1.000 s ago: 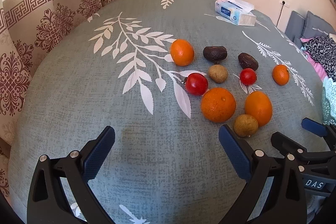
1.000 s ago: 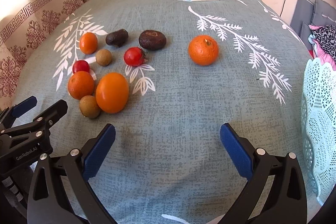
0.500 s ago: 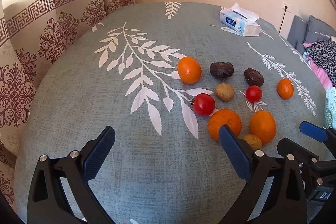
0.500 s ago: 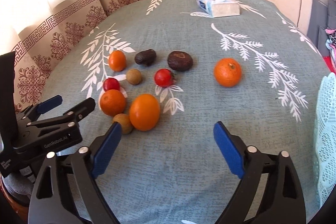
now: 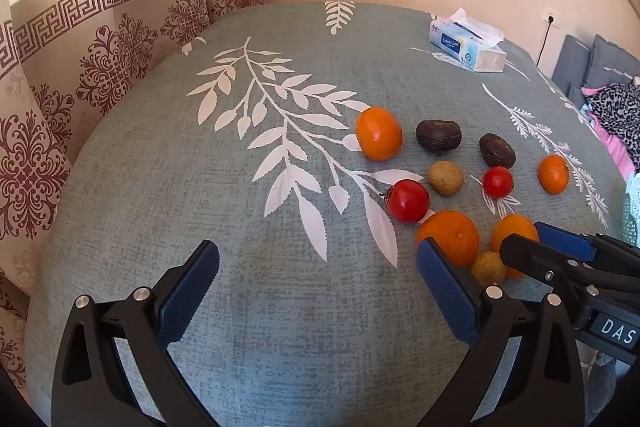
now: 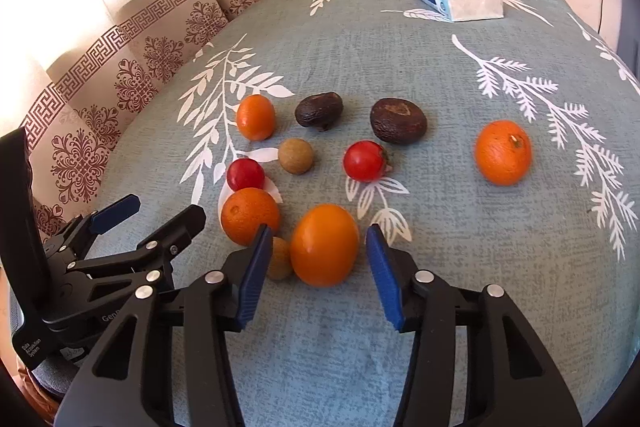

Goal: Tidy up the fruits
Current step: 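Grasp a large orange with the right tool while the left tool grasps another orange, then carry both oranges into the light blue basket and open both tools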

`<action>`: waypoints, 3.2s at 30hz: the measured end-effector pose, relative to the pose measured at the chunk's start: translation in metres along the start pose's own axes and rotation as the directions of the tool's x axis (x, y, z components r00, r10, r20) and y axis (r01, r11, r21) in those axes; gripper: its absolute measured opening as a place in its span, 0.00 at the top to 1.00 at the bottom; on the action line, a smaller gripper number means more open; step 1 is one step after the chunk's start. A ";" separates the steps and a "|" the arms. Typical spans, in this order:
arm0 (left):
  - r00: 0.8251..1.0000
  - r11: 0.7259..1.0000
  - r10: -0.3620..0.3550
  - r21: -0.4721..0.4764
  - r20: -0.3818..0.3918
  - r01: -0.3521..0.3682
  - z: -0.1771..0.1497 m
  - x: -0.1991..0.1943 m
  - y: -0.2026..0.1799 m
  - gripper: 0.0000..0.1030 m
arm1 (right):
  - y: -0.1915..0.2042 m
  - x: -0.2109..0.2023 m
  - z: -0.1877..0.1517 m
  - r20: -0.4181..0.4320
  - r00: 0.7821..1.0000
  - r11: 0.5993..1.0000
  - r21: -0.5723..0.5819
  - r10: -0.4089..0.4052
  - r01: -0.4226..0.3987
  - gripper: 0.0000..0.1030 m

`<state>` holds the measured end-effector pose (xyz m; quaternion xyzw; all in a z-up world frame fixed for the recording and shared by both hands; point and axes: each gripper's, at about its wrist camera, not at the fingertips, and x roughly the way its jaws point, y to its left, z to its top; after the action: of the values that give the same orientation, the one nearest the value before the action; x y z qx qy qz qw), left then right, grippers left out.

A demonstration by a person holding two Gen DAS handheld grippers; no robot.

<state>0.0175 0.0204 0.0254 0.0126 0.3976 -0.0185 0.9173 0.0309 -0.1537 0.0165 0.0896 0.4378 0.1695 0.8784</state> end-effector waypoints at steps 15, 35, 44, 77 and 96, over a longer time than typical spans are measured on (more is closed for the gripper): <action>1.000 0.999 -0.021 0.026 0.001 0.021 0.000 -0.001 -0.011 0.05 | -0.009 0.004 0.002 -0.013 1.000 0.999 0.028 0.022 -0.022 0.64; 0.983 0.986 -0.165 0.015 -0.082 0.167 0.010 0.013 -0.045 0.20 | -0.026 -0.038 -0.007 0.110 0.984 0.990 0.028 -0.139 0.137 0.65; 0.953 0.962 -0.270 -0.085 -0.140 0.260 0.015 0.022 -0.041 0.28 | -0.026 -0.048 -0.007 0.155 0.971 0.983 0.013 -0.184 0.184 0.65; 0.969 0.970 -0.238 0.035 -0.062 0.240 0.015 -0.013 -0.064 0.62 | -0.023 -0.081 -0.009 0.234 0.943 0.970 0.014 -0.238 0.242 0.65; 0.952 0.925 -0.306 0.231 -0.021 0.303 0.023 -0.052 -0.157 0.62 | -0.104 -0.150 -0.046 0.235 0.849 0.878 0.206 -0.474 0.433 0.65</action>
<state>-0.0082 -0.1358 0.0778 0.0572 0.3827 -0.2069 0.8986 -0.0673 -0.3064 0.0678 0.0704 0.3297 -0.0897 0.9372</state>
